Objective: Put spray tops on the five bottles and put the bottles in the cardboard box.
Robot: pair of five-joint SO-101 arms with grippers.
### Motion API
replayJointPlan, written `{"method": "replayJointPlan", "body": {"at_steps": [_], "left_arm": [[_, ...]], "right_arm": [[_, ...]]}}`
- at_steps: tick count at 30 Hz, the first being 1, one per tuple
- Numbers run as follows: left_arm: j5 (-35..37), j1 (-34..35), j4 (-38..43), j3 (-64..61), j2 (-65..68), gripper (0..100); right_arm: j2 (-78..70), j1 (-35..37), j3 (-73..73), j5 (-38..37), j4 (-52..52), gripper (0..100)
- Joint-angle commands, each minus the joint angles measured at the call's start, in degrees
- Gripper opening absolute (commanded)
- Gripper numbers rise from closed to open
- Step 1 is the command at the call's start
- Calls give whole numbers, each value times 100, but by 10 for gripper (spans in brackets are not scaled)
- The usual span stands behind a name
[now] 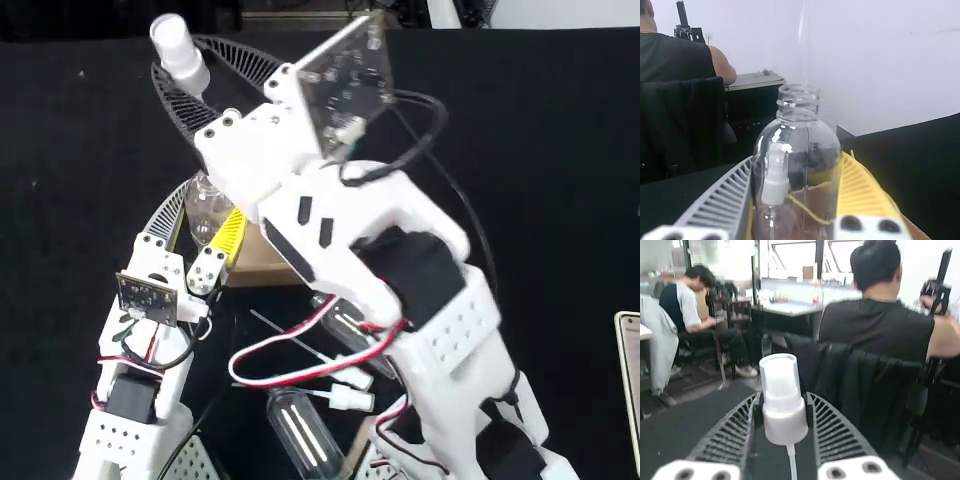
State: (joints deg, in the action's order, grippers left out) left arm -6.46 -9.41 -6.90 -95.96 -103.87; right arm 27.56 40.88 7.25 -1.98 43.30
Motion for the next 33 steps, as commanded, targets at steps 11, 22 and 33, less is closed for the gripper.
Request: {"method": "replayJointPlan", "body": {"at_steps": [11, 22, 33], "left_arm": [[0, -31, 26, -136, -79, 36], [0, -31, 18, -136, -79, 36], [-9, 4, 0, -136, -79, 36]], "right_arm": [[479, 158, 180, 62, -211, 10], [576, 167, 453, 62, -158, 10], [549, 255, 690, 246, 246, 10]]}}
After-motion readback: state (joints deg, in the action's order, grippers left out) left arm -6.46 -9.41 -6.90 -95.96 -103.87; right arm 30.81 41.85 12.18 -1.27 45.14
